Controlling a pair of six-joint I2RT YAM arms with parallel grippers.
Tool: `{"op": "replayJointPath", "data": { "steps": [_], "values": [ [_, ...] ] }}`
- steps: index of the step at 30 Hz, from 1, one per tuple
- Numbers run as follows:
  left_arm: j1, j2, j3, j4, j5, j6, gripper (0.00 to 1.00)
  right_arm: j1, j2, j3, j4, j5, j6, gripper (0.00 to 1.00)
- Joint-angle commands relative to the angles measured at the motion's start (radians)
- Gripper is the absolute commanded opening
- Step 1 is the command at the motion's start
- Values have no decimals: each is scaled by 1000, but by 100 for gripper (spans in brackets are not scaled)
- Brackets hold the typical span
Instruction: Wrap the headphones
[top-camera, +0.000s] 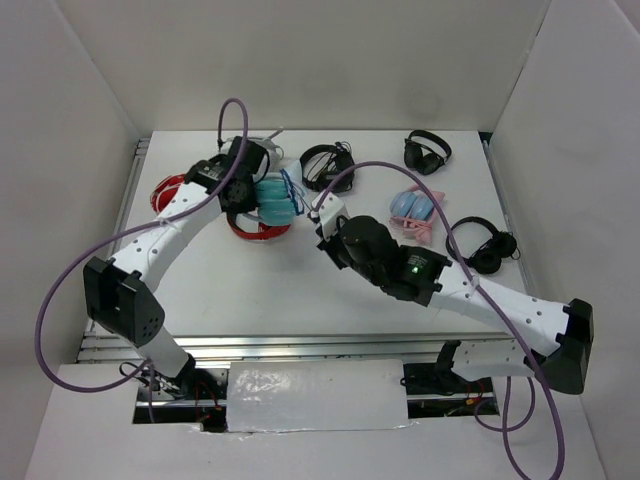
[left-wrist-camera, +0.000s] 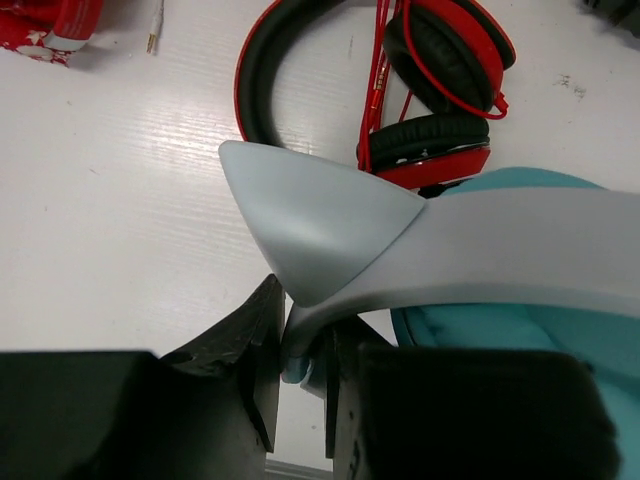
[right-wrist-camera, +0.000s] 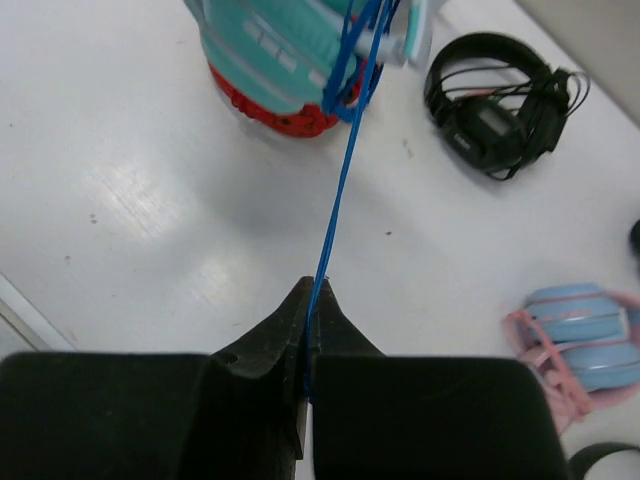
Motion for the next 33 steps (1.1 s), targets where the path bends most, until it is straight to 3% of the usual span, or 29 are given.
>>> {"op": "replayJointPath", "data": {
  "steps": [1, 5, 11, 20, 28, 33],
  "values": [
    [131, 18, 110, 19, -57, -77, 0, 62, -92, -41, -30, 66, 143, 0],
    [211, -5, 153, 59, 122, -28, 0, 74, -89, -138, 57, -60, 234, 0],
    [213, -134, 68, 170, 288, -28, 0, -10, -37, -282, 397, -255, 266, 0],
    [159, -275, -12, 226, 335, -62, 0, -68, 69, -333, 691, -360, 267, 4],
    [116, -365, -54, 251, 457, -38, 0, -168, 104, -383, 826, -416, 260, 11],
    [82, -439, -130, 268, 481, -45, 0, -258, 133, -396, 903, -468, 214, 9]
  ]
}}
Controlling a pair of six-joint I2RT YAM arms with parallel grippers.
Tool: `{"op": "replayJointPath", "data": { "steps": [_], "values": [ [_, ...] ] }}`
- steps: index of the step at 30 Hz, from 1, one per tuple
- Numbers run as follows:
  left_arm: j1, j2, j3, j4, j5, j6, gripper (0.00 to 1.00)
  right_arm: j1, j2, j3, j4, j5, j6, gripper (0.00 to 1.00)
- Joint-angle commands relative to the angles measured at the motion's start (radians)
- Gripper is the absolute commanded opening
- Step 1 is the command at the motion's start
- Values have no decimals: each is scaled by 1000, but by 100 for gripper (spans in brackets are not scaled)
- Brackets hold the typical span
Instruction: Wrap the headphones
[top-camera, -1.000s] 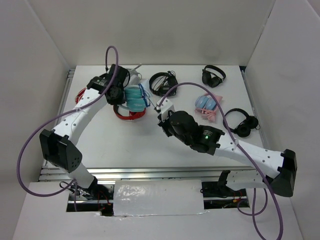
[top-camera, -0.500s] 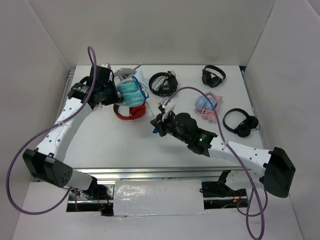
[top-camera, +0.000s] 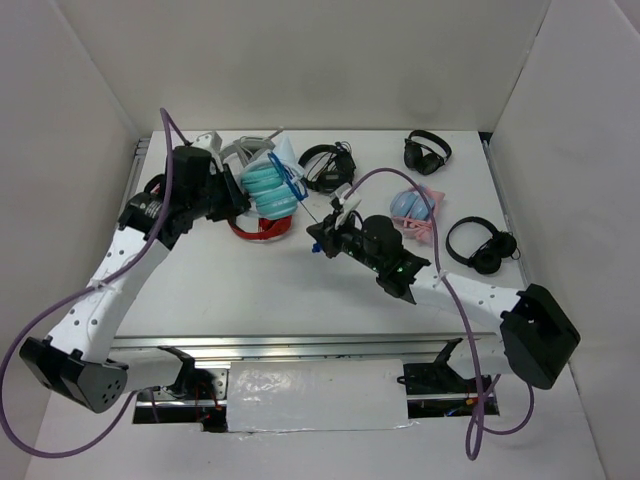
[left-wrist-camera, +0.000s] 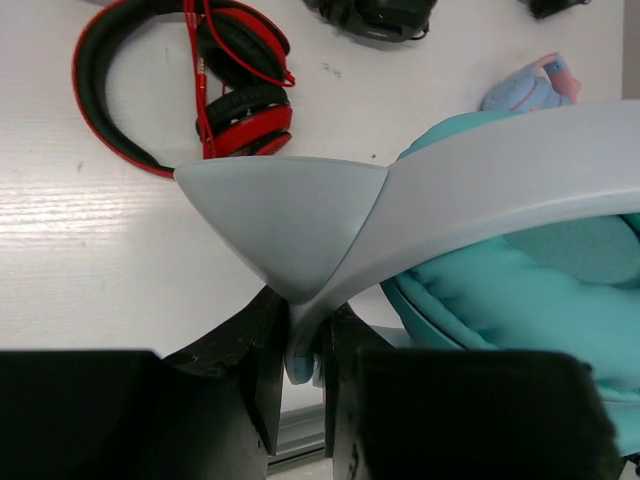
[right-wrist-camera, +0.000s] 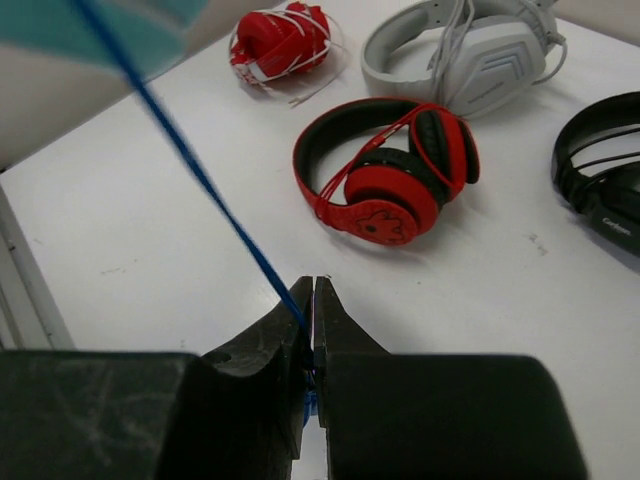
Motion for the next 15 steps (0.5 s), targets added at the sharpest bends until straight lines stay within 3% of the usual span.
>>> {"op": "replayJointPath", "data": {
  "steps": [1, 6, 10, 11, 13, 14, 15],
  "values": [
    [-22, -81, -25, 145, 65, -52, 0, -40, 36, -8, 93, -67, -47, 9],
    [-66, -121, -71, 177, 173, -3, 0, -118, 66, -20, 181, -203, -159, 13],
    [-130, -138, -120, 198, 243, 53, 0, -216, 65, -13, 190, -455, -257, 14],
    [-173, -145, -131, 198, 248, 79, 0, -242, 63, 9, 98, -627, -332, 15],
    [-221, -148, -161, 194, 218, 99, 0, -317, 60, 67, -70, -797, -435, 15],
    [-273, -152, -170, 191, 198, 107, 0, -334, 63, 146, -282, -926, -499, 16],
    [-293, -152, -183, 191, 193, 130, 0, -354, 80, 185, -404, -981, -679, 16]
  ]
}}
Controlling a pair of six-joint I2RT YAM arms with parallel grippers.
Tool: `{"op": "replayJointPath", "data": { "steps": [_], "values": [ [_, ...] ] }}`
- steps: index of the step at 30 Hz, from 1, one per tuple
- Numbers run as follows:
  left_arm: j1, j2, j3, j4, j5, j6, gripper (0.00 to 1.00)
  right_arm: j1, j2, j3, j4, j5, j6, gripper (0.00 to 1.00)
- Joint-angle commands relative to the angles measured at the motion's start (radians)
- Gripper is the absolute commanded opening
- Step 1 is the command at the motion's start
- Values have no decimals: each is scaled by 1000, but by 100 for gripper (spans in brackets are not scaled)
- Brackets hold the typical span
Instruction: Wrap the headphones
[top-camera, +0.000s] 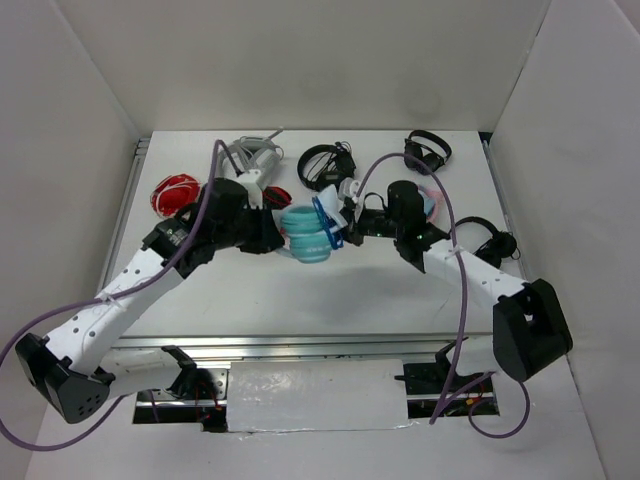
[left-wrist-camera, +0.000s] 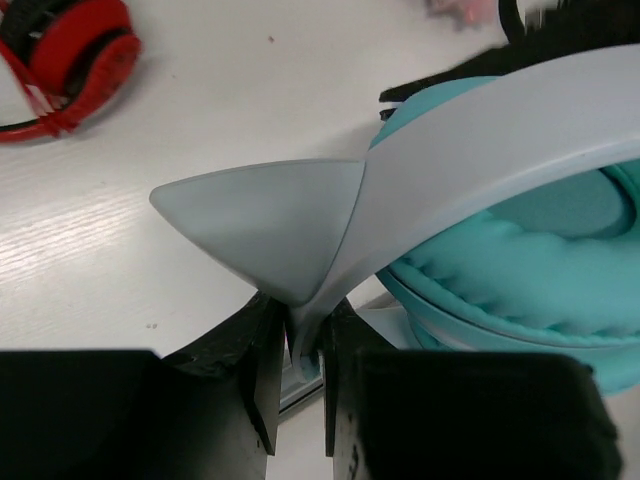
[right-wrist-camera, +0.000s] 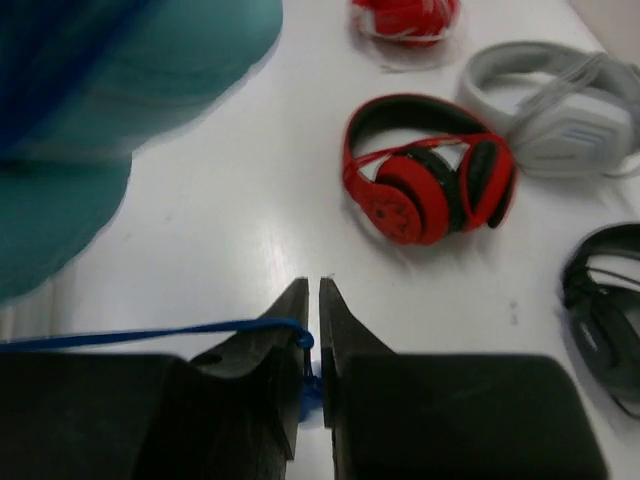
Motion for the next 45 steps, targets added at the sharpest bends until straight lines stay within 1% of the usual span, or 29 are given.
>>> {"op": "replayJointPath", "data": {
  "steps": [1, 2, 3, 4, 5, 6, 7, 9, 13, 14, 17, 18, 19, 24, 26, 28, 29, 30, 31, 32, 33, 34, 35, 36, 38, 40, 41, 43, 45],
  "values": [
    [-94, -59, -31, 123, 86, 66, 0, -81, 34, 222, -623, -370, -441, 16],
    [-135, -61, -42, 126, 89, 89, 0, -91, 49, 271, -745, -374, -595, 16],
    [-156, -62, -64, 132, 76, 97, 0, -103, 92, 318, -856, -364, -667, 17],
    [-205, -59, -70, 137, 60, 109, 0, -111, 112, 397, -1027, -357, -754, 21],
    [-225, -58, -79, 140, 34, 117, 0, -117, 147, 425, -1080, -361, -788, 25],
    [-258, -55, -82, 143, 28, 128, 0, -132, 161, 460, -1183, -370, -833, 27],
    [-276, -55, -84, 143, 10, 129, 0, -140, 173, 473, -1220, -381, -911, 31],
    [-295, -55, -90, 140, -42, 128, 0, -154, 201, 503, -1329, -427, -983, 34],
    [-284, -41, -96, 129, -72, 86, 0, -180, 218, 517, -1479, -496, -1179, 38],
    [-279, -39, -97, 128, -72, 80, 0, -184, 216, 517, -1503, -501, -1201, 39],
    [-253, -33, -104, 124, -72, 49, 0, -200, 198, 514, -1533, -513, -1215, 42],
    [-246, -33, -105, 121, -73, 42, 0, -203, 193, 511, -1533, -510, -1215, 45],
    [-241, -30, -108, 118, -102, 25, 0, -209, 180, 508, -1533, -509, -1214, 47],
    [-217, -30, -128, 101, -103, 5, 0, -230, 158, 491, -1500, -512, -1175, 52],
    [-206, -30, -133, 94, -90, -3, 0, -238, 153, 496, -1480, -499, -1137, 55],
    [-204, -33, -133, 72, -104, -21, 0, -243, 146, 499, -1442, -470, -1053, 56],
    [-197, -30, -133, 63, -110, -26, 0, -246, 137, 496, -1366, -452, -1004, 99],
    [-192, -29, -133, 39, -116, -44, 0, -243, 123, 490, -1295, -421, -841, 100],
    [-184, -29, -134, 28, -118, -49, 0, -240, 91, 479, -1223, -377, -751, 100],
    [-178, -26, -136, 17, -115, -58, 0, -232, 68, 446, -1070, -242, -655, 100],
    [-155, -21, -142, 0, -104, -72, 0, -209, 19, 421, -988, -144, -472, 100],
    [-140, -21, -147, -6, -93, -76, 0, -195, -6, 381, -928, -45, -406, 100],
    [-126, -18, -150, -10, -86, -86, 0, -183, -26, 366, -882, 134, -358, 100],
    [-91, -21, -153, -11, -87, -92, 0, -180, -47, 352, -809, 198, -270, 100],
    [-40, -29, -170, 8, -61, -99, 0, -198, -96, 318, -732, 270, -205, 100],
    [-5, -22, -164, -4, -60, -101, 0, -239, -150, 275, -666, 300, -76, 100],
    [32, -13, -156, -10, -67, -104, 0, -252, -169, 261, -600, 344, 19, 100],
    [84, 2, -151, -4, -55, -101, 0, -267, -219, 212, -508, 401, 132, 100],
    [119, 19, -136, 3, -29, -106, 0, -269, -254, 166, -472, 439, 182, 100]
  ]
}}
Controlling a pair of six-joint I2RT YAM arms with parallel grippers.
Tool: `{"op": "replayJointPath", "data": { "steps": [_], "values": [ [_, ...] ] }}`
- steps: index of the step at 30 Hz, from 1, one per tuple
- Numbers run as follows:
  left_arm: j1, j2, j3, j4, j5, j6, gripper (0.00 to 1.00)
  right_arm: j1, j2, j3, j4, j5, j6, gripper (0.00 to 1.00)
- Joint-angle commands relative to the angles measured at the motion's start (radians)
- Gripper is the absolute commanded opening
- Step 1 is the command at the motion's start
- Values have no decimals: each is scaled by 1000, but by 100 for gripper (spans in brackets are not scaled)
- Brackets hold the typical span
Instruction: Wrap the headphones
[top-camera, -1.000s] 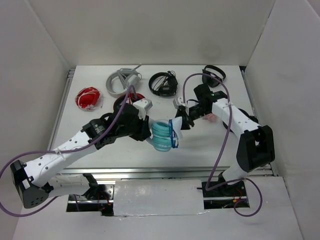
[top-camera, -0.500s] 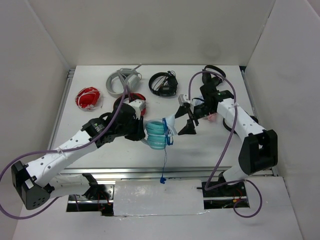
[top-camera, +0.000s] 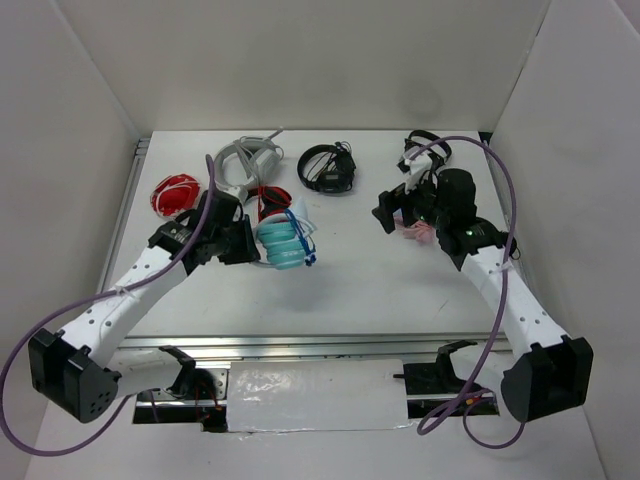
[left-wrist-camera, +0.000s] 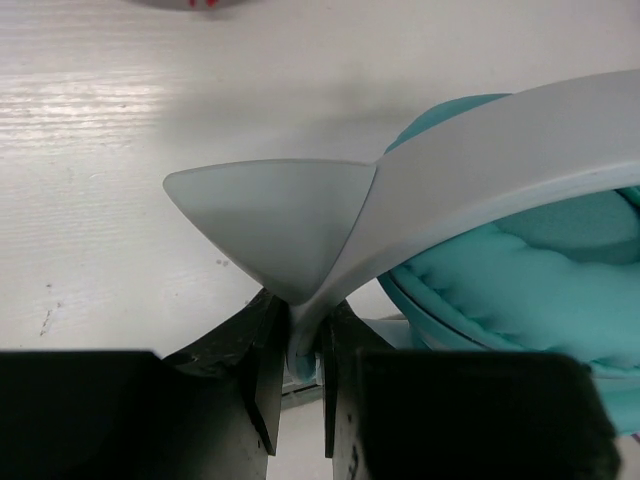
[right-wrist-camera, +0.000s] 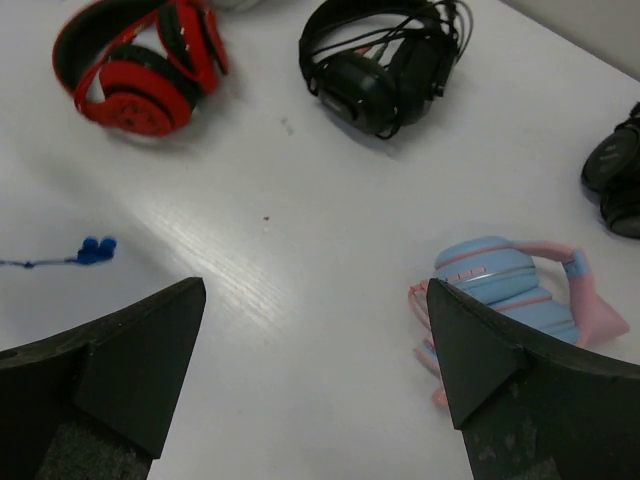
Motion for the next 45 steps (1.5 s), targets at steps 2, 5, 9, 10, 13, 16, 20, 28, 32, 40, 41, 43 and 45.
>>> {"op": "replayJointPath", "data": {
  "steps": [2, 5, 9, 10, 13, 16, 20, 28, 32, 40, 41, 43, 45],
  "values": [
    [105, 50, 65, 31, 45, -44, 0, -4, -111, -69, 221, 150, 278, 100],
    [194, 84, 98, 17, 51, -44, 0, -1, -171, -105, 229, 156, 330, 100],
    [303, 75, 73, 34, 116, -35, 0, 8, -229, -147, 210, 160, 354, 100],
    [349, 64, 70, 28, 110, -35, 0, 10, -239, -156, 206, 159, 356, 100],
    [447, 35, 53, 5, 110, -27, 0, 14, -271, -181, 209, 177, 367, 100],
    [552, 5, 51, -33, 81, -26, 0, 16, -285, -191, 207, 189, 370, 100],
    [661, -23, 67, -81, 16, -33, 0, 21, -282, -196, 207, 193, 367, 100],
    [866, -23, 122, -122, -33, -7, 0, 25, -285, -208, 203, 217, 364, 100],
    [909, -34, 101, -84, 53, 19, 0, 40, -292, -236, 225, 151, 335, 100],
    [882, -23, 156, -60, 236, 65, 0, 128, -293, -371, 527, 62, 370, 100],
    [861, -19, 165, -64, 243, 66, 0, 136, -286, -378, 547, 32, 367, 100],
    [838, -22, 191, -69, 240, 63, 0, 155, -253, -404, 630, -45, 361, 100],
    [811, -26, 212, -66, 266, 59, 0, 203, -207, -424, 728, -86, 348, 100]
  ]
}}
